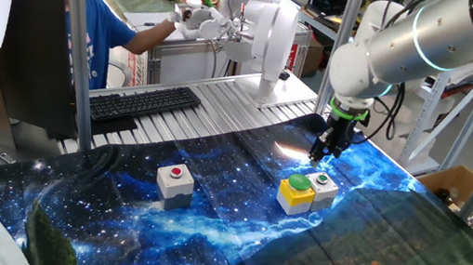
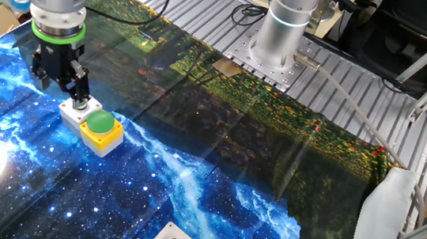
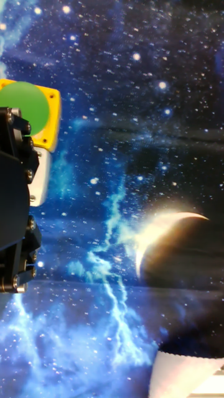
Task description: Press three buttons from left to right in sequence
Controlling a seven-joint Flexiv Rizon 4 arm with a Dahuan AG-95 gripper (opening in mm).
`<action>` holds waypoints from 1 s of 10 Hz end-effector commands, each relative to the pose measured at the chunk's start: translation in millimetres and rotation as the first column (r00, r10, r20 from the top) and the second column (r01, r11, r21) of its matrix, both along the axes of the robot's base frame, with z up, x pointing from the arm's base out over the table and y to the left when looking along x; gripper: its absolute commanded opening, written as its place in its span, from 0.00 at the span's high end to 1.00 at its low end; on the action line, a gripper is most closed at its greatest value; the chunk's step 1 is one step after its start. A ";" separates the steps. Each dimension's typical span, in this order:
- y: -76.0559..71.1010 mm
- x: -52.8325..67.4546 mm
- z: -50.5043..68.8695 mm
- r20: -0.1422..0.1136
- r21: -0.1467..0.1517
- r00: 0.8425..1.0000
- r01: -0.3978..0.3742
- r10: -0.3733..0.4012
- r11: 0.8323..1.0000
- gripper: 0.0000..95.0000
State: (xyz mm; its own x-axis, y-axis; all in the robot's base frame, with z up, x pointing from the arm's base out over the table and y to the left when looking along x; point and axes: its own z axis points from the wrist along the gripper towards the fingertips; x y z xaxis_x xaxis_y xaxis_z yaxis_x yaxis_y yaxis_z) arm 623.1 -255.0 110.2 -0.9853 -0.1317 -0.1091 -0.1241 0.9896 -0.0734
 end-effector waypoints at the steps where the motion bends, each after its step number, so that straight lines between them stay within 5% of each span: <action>1: 0.0 -1.2 2.2 -0.004 0.001 1.000 0.001 -0.001 1.000 0.20; 9: 0.0 -1.2 2.2 -0.046 0.039 0.999 0.019 -0.018 0.999 0.20; 10: 0.0 -1.2 2.2 -0.055 0.063 0.998 0.020 -0.016 0.998 0.20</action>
State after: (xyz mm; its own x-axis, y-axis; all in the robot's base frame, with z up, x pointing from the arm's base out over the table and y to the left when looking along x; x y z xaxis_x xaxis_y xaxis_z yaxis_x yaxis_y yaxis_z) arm 620.5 -254.9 112.3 -0.9919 -0.1077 -0.0669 -0.1071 0.9942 -0.0133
